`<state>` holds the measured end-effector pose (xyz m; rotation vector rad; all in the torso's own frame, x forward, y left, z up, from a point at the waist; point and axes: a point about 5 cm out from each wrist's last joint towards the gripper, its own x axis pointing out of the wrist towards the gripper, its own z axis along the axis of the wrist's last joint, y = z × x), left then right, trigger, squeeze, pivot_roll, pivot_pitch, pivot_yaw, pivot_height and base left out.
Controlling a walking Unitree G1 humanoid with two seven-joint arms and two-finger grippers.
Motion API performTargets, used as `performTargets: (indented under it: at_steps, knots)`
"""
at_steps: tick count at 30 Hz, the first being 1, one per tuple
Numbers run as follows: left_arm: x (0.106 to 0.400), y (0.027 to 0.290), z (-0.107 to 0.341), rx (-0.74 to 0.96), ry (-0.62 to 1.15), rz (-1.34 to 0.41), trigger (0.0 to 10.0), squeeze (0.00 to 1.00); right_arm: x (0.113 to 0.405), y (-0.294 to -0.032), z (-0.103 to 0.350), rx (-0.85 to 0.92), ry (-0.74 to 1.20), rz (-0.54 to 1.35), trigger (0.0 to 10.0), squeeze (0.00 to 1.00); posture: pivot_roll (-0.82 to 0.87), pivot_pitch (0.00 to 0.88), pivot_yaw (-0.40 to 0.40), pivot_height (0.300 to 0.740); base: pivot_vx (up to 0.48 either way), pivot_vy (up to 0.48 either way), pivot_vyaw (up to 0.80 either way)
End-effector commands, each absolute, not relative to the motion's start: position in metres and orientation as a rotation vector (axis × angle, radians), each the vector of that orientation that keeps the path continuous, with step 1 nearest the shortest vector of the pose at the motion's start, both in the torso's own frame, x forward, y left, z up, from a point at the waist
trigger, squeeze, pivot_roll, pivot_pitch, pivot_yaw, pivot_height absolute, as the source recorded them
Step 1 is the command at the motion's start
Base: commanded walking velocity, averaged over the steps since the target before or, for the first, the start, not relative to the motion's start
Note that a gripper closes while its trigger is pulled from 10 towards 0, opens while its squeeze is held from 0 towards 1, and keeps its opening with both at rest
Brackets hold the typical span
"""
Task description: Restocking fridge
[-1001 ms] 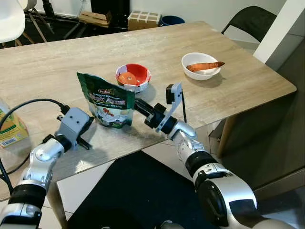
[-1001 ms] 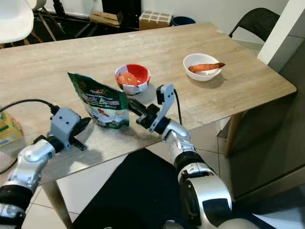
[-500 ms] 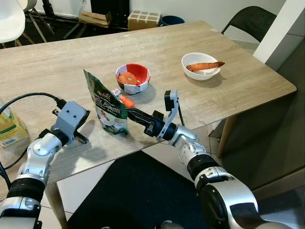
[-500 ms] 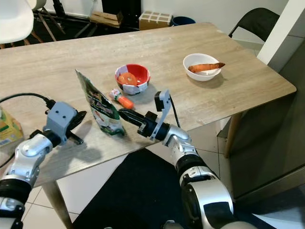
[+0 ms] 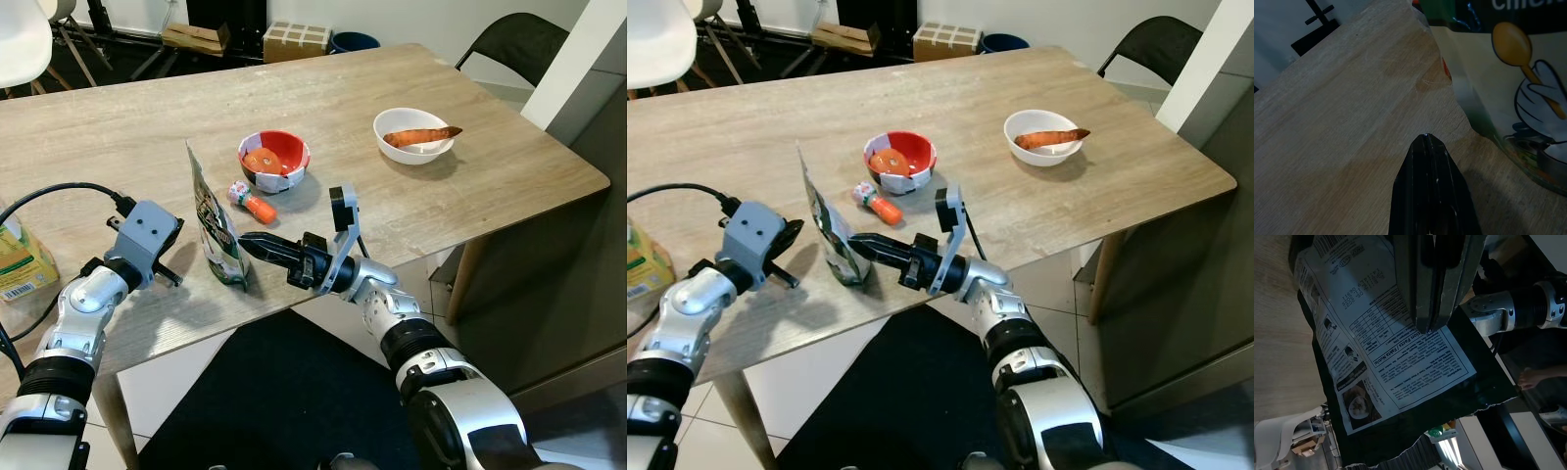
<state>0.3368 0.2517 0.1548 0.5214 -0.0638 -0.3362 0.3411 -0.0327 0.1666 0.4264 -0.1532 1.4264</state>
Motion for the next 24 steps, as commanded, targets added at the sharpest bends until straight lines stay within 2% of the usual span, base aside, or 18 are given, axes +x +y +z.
performTargets:
  at_steps: [1,2,3,4,6,10,12,15,19,24]
  knots:
    - [0.338,0.247,0.150,0.530,-0.054,-0.354,10.0,0.00,0.342,-0.037,0.166,0.406,-0.174,1.379,1.2,0.00,-0.03,0.138,-0.068,0.740,0.000,0.000,0.00]
    - [0.337,0.247,0.153,0.525,-0.067,-0.356,10.0,0.00,0.349,-0.042,0.169,0.383,-0.200,1.284,10.0,0.00,-0.03,0.137,-0.066,0.740,0.000,0.000,0.00]
    - [0.334,0.246,0.155,0.492,-0.087,-0.369,10.0,0.00,0.357,-0.050,0.173,0.375,-0.227,1.182,10.0,0.00,-0.04,0.136,-0.064,0.740,0.000,0.000,0.00]
    - [0.334,0.246,0.155,0.492,-0.087,-0.369,10.0,0.00,0.357,-0.050,0.173,0.375,-0.227,1.182,10.0,0.00,-0.04,0.136,-0.064,0.740,0.000,0.000,0.00]
    - [0.328,0.243,0.158,0.415,-0.124,-0.413,10.0,0.00,0.365,-0.062,0.180,0.380,-0.260,1.062,10.0,0.00,-0.04,0.134,-0.062,0.740,0.000,0.000,0.00]
    - [0.321,0.238,0.157,0.352,-0.130,-0.474,10.0,0.00,0.368,-0.069,0.184,0.393,-0.278,1.031,10.0,0.00,-0.04,0.133,-0.060,0.740,0.000,0.000,0.00]
    - [0.297,0.226,0.150,0.252,-0.115,-0.650,10.0,0.00,0.372,-0.086,0.192,0.389,-0.323,0.967,10.0,0.00,-0.04,0.130,-0.059,0.740,0.000,0.000,0.00]
    - [0.287,0.221,0.148,0.213,-0.104,-0.707,10.0,0.00,0.373,-0.094,0.195,0.385,-0.341,0.943,10.0,0.00,-0.04,0.127,-0.058,0.740,0.000,0.000,0.00]
    - [0.253,0.206,0.146,0.129,-0.068,-0.840,10.0,0.00,0.375,-0.127,0.220,0.470,-0.475,0.862,10.0,0.00,-0.04,0.123,-0.061,0.740,0.000,0.000,0.00]
    - [0.243,0.202,0.146,0.113,-0.058,-0.875,10.0,0.00,0.371,-0.129,0.228,0.470,-0.503,0.896,10.0,0.00,-0.04,0.130,-0.058,0.740,0.000,0.000,0.00]
